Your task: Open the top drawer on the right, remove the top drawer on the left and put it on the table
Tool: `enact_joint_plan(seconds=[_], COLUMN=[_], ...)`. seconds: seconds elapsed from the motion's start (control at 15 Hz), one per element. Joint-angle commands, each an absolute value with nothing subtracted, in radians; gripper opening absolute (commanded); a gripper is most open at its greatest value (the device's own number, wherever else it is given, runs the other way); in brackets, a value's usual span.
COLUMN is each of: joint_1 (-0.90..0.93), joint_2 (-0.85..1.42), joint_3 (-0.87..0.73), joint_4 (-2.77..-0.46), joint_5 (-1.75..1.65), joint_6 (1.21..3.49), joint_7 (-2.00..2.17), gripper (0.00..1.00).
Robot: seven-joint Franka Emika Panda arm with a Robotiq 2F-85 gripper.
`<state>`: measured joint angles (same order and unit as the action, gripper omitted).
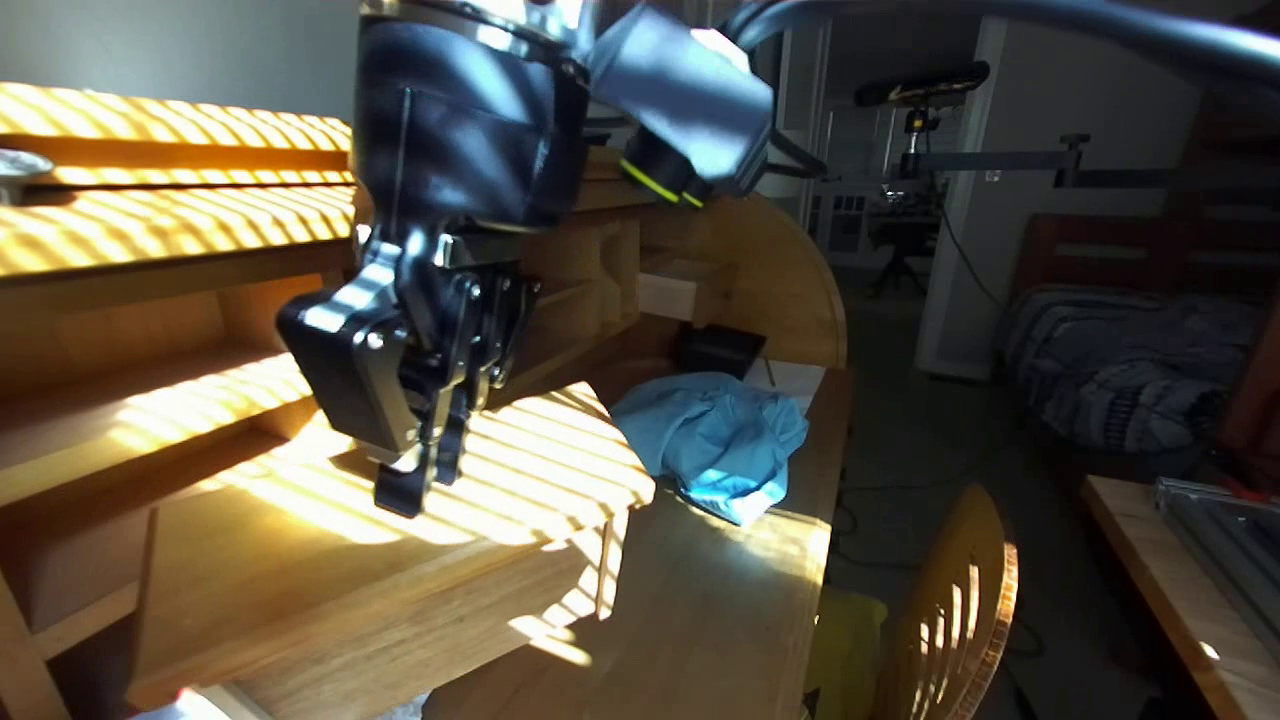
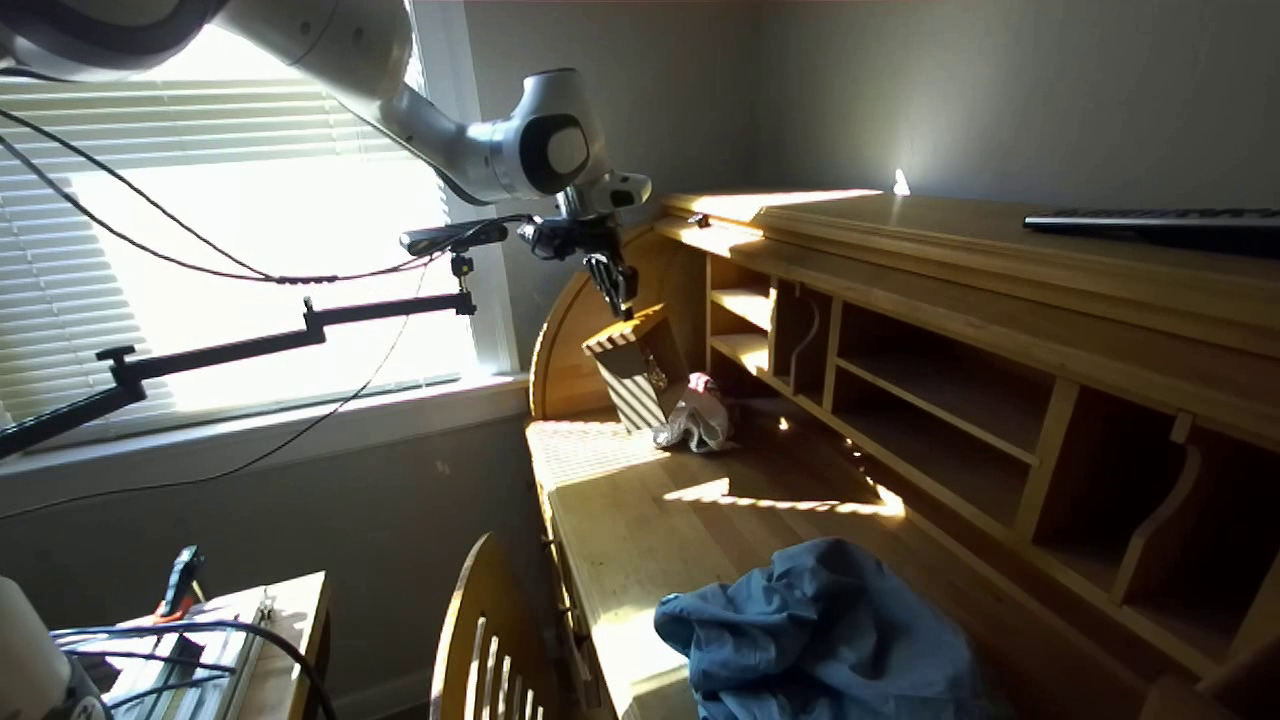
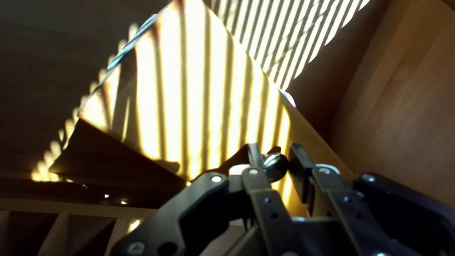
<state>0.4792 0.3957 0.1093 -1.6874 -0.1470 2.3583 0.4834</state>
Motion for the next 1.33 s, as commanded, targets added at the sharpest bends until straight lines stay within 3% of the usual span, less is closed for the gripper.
enact_joint_plan(seconds=[0.0,0.73,1.27], joint_1=[0.461,0.420,0.400], joint_2=[0.322,0.220,0.283], joint_3=[0.104,0.041,0.052], joint_4=[-1.781,-1.909,-1.874], joint_5=[-0.171,-0.445,-0.780], joint_6=[2.351,2.195,2.114], joint_7=[0.537,0.775,1.042], gripper=[0.06,0.06,0.06])
